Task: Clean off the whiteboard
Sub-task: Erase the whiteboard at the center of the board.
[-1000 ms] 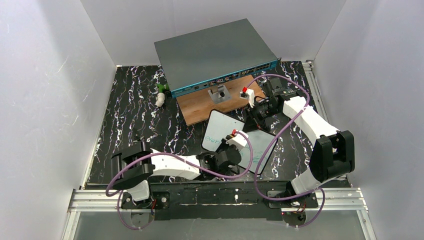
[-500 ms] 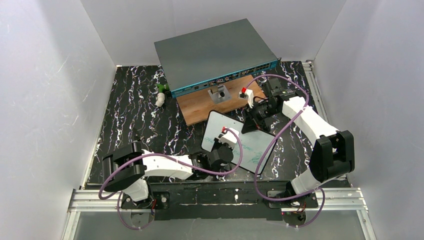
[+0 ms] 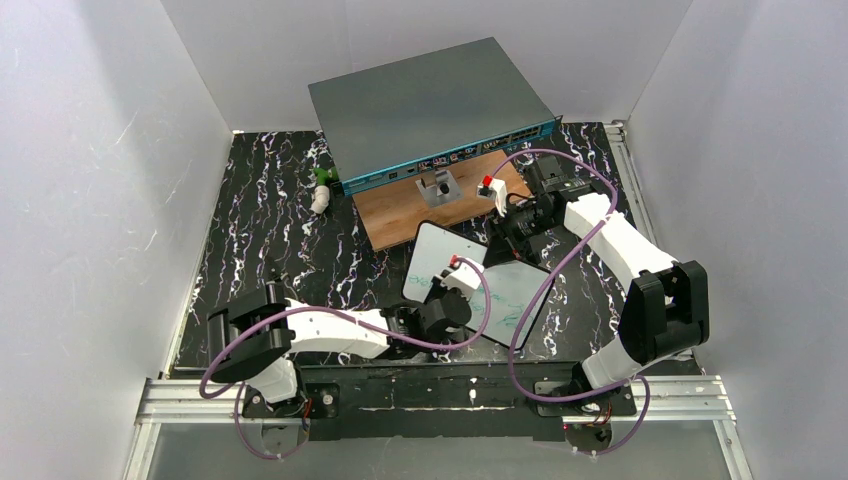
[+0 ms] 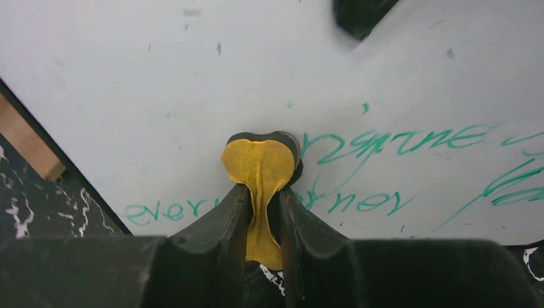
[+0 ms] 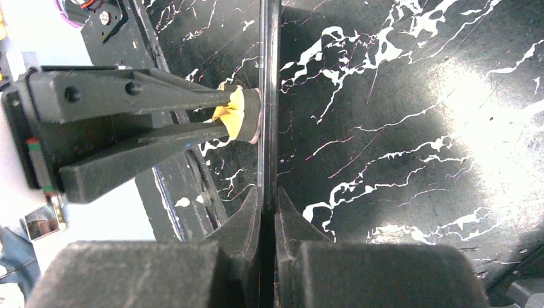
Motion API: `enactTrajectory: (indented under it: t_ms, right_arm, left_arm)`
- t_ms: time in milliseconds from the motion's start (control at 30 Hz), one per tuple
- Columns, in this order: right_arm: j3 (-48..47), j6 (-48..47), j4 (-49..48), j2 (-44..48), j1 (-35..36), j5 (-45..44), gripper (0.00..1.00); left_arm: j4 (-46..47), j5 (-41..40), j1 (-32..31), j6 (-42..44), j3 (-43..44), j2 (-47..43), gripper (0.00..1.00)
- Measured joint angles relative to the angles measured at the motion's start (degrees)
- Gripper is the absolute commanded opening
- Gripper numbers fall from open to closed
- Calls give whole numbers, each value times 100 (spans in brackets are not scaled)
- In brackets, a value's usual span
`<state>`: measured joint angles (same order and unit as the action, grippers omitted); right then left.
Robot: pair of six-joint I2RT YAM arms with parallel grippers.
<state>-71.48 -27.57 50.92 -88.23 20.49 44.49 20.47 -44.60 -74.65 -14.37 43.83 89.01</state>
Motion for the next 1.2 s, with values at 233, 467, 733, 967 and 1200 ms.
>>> enactTrajectory:
  t_ms: [233, 467, 733, 967, 1200]
  right_arm:
    - [0, 4, 4, 0, -13, -17, 1]
    - [0, 2, 4, 0, -13, -15, 1]
    - [0, 2, 2, 0, -11, -13, 1]
    - [0, 0, 2, 0, -11, 0, 1]
    - [0, -17, 13, 0, 11, 26, 1]
  left_arm:
    - [-205, 13, 28, 763, 811, 223, 0]
    - [-264, 48, 70, 1032, 1071, 262, 0]
    - [-369, 127, 72, 555, 715, 142, 0]
    - [-699, 203, 72, 15, 216, -22, 0]
    - [-1040, 341, 260, -227, 98, -439, 0]
